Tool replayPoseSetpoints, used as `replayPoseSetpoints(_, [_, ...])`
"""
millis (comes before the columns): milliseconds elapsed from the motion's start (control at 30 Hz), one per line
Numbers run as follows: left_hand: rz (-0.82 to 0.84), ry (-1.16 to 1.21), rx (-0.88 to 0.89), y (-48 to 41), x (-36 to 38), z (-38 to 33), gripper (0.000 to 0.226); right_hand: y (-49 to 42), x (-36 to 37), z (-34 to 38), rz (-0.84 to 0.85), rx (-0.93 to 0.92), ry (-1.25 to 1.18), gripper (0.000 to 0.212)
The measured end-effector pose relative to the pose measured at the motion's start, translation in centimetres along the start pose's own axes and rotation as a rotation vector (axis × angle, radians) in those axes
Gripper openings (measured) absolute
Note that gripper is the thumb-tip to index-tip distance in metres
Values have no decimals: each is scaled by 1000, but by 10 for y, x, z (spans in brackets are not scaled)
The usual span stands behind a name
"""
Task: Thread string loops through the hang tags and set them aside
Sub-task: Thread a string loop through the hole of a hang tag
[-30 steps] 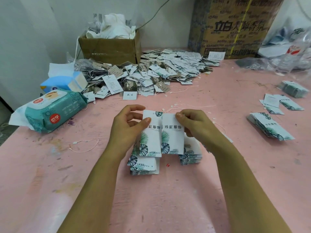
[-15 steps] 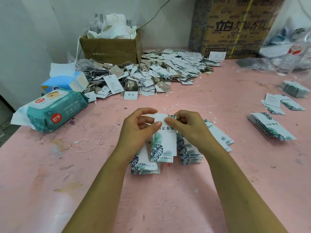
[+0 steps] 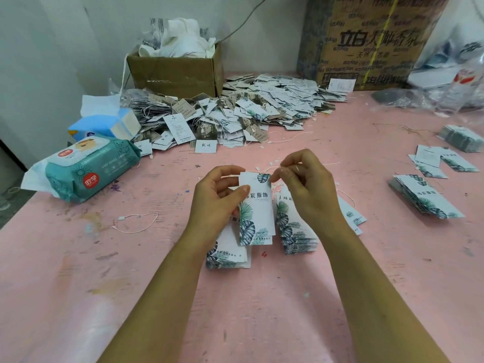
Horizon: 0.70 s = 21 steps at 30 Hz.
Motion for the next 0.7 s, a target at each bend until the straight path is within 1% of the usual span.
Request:
replayPoseSetpoints(100, [-5,20,-10,1,0,0,29,1,2,2,23,6,-38,24])
replayPoseSetpoints(200, [-4,29,-23,1,1,1,30,2,4,5,50,6,-57,15])
replayPoseSetpoints(233, [-5,29,-26,1,1,1,29,3,5,5,69,14,-73,16])
replayPoseSetpoints(300, [-3,32,-30,2,2,1,29,4,7,5,121,19,-85,21])
replayPoseSetpoints(367, [-1,36,-29,2,1,0,29,6,11,7,187,-7,-48,23])
replayPoseSetpoints(433, [-4,36,-25,2,0,0,29,8,15,10,231,-30,-27,36])
replayPoseSetpoints(467, [-6,35,-23,2,0,0,30,8,15,11,230,-37,-23,38])
replayPoseSetpoints(533, [-8,31,-21,2,0,-1,29,7,13,9,194,-31,-11,36])
replayPoseSetpoints(633, [-11,19,-18,2,0,-1,29,6,11,7,179,-3,-8,23])
replayPoseSetpoints(700, [-15,16,-19,2,0,-1,30,6,11,7,173,10,-6,23])
Point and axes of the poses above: each hand's wrist, its own y-axis away from the middle knuckle, its own x-axis out of the palm, z = x × y, the point moved 8 cm from there along -y, towards the middle knuckle, and after that the axes turned 10 degrees about -z, right-handed, at the moved point
